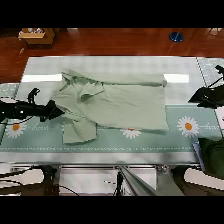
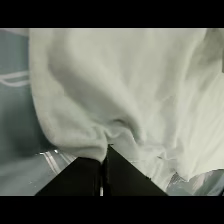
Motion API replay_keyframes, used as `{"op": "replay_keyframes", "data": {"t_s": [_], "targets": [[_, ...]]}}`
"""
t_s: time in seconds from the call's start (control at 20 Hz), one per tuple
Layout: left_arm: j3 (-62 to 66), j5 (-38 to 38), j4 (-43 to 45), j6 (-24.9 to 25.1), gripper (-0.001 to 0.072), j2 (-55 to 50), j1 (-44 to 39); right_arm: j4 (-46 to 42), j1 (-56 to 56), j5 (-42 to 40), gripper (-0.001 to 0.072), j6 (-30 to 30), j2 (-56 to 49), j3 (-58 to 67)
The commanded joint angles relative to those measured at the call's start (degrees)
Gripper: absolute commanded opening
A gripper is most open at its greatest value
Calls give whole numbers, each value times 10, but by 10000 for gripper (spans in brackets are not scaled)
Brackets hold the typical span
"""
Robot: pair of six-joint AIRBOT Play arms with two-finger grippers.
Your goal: Fold the shirts.
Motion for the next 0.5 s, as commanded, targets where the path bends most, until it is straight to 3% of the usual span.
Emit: {"op": "replay_keyframes", "data": {"t_s": [0.0,0.05,0.25,0.45], "targets": [[0,-29,-3,8,28,-4,3,-18,-3,36,587,0,2,-14],[0,-42,-3,20,28,-3,8,-3,-11,45,551,0,5,-38],[0,-84,-3,72,28,-2,23,99,-38,61,548,-35,15,-157],[0,-99,-3,72,28,-2,26,108,-37,17,550,-33,16,-216]]}}
